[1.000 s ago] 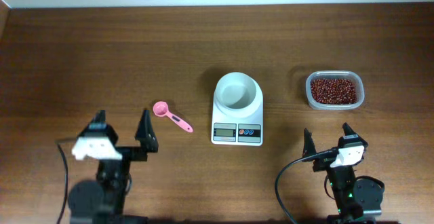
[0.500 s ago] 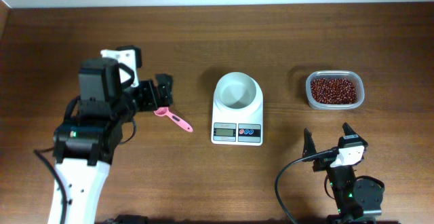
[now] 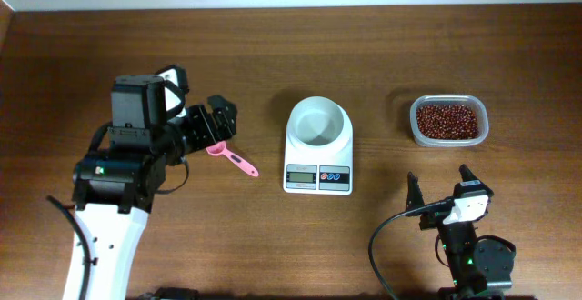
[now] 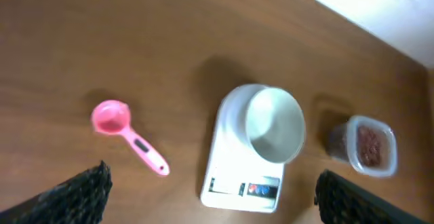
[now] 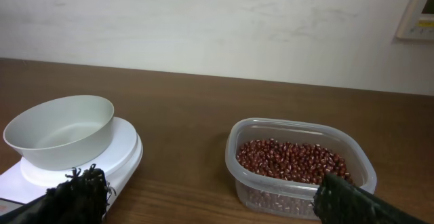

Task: Scoop and weigh 50g on scale
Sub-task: 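Move the left gripper forward over the pink scoop handle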

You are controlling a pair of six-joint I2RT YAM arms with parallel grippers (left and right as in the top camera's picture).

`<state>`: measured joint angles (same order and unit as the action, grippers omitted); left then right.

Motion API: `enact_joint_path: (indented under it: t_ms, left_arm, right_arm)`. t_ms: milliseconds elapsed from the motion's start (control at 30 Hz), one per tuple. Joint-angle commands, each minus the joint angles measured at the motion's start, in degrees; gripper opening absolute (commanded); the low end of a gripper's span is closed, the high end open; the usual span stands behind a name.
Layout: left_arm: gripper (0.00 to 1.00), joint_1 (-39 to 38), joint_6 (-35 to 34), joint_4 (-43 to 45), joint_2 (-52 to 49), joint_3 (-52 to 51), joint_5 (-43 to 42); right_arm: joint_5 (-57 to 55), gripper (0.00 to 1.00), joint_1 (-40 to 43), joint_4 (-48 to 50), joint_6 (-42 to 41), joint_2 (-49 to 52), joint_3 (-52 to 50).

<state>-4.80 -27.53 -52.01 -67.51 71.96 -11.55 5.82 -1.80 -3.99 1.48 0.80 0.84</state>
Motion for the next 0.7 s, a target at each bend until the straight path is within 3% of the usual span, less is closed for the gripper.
enact_joint_path:
  t_ms: [0, 100, 300, 367, 400, 467, 667]
  left_arm:
    - [0.99, -0.02, -6.56, -5.18, -1.66, 4.61, 8.66]
    - [1.00, -0.02, -11.58, -9.60, -6.21, 7.21, 13.22]
    - [1.00, 1.33, -11.87, -13.92, -18.03, 11.02, 15.06]
    - [0.85, 3.34, -11.87, -14.12, -21.42, 11.02, 15.65]
    - [0.85, 3.89, -11.89, -14.14, -22.36, 10.99, 16.13]
    - [0.94, 4.76, -11.96, -12.94, -25.11, 10.95, 15.85]
    - [0.93, 4.70, -11.93, -10.01, -33.53, 10.95, 15.91]
  right_arm:
    - [-0.33, 0.99, 0.24, -0.04, -0.22, -0.48, -0.52]
    - [-0.33, 0.99, 0.24, -0.04, -0.22, -0.48, -0.52]
    - [-0.33, 0.99, 0.24, -0.07, -0.22, -0.48, -0.52]
    - [-0.33, 0.99, 0.24, -0.04, -0.22, -0.48, -0.52]
    - [-0.33, 0.99, 0.24, -0.07, -0.20, -0.48, -0.52]
    - [-0.33, 0.99, 0.24, -0.07, -0.22, -0.48, -0.52]
    - [-0.33, 0.99, 0.24, -0.07, -0.20, -0.48, -0.52]
